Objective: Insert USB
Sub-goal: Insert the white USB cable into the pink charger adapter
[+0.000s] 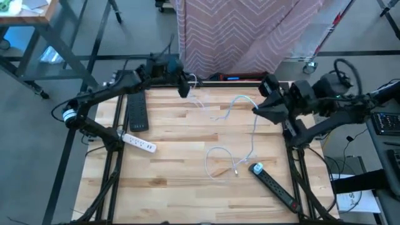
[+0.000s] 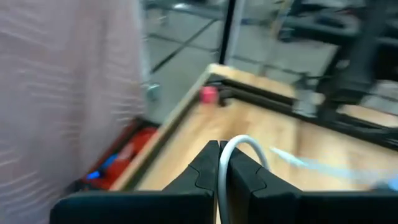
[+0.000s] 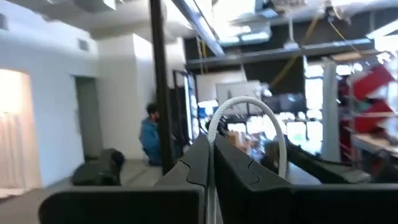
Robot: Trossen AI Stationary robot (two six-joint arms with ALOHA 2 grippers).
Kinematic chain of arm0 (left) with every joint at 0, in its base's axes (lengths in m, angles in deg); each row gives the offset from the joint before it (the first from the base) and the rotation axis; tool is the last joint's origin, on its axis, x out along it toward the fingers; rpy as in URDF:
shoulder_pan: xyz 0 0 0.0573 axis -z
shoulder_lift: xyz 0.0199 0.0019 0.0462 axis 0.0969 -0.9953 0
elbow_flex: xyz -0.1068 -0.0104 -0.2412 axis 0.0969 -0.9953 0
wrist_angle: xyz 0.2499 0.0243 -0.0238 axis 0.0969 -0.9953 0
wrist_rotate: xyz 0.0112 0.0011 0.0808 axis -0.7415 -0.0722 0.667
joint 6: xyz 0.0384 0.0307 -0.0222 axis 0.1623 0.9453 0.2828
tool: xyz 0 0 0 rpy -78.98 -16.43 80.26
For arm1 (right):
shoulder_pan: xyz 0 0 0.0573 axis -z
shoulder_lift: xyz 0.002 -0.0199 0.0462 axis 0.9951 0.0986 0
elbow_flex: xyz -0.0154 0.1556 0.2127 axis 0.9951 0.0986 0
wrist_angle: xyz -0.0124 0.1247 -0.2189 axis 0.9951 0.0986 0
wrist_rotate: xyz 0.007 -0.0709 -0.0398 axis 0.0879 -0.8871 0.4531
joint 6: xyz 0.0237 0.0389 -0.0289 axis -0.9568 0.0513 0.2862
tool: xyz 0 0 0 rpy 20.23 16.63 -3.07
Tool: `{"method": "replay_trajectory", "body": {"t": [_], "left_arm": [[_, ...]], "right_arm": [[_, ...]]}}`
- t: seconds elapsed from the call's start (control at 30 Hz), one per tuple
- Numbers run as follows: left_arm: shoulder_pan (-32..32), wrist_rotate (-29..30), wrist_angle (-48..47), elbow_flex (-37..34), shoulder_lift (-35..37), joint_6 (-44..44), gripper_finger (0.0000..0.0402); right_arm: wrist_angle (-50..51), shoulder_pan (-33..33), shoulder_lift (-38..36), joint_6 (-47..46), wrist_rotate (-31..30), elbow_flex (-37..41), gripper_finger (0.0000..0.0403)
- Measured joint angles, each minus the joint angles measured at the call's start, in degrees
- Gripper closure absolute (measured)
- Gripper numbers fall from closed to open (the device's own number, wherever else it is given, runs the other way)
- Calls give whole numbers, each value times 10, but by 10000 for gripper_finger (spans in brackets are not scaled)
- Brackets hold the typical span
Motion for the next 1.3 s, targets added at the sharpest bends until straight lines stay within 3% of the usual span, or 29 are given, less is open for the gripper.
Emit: {"method": "replay_trajectory", "body": {"t": [0.13,0.23,0.3,0.4,0.53,0.77,0.93,1.1,1.3], "left_arm": [[25,-61,95,-74,0,-16,402],[50,-71,125,-117,2,-17,402],[68,-63,133,-140,3,-14,402],[90,-35,161,-187,2,-11,402],[106,9,261,-255,-1,-16,396],[116,11,345,-325,0,-43,329],[136,14,348,-335,0,-44,262],[152,14,348,-324,0,-42,211],[162,15,348,-301,0,-39,187]], "right_arm": [[100,0,13,-11,-3,1,403],[186,3,21,-42,1,2,403],[196,3,25,-70,13,2,403],[162,1,35,-110,79,1,403],[133,-17,56,-140,140,0,403],[163,-64,98,-181,143,0,403],[139,-75,84,-164,148,-57,403],[158,-75,61,-126,132,-132,403],[283,-74,51,-95,-20,-187,403]]}}
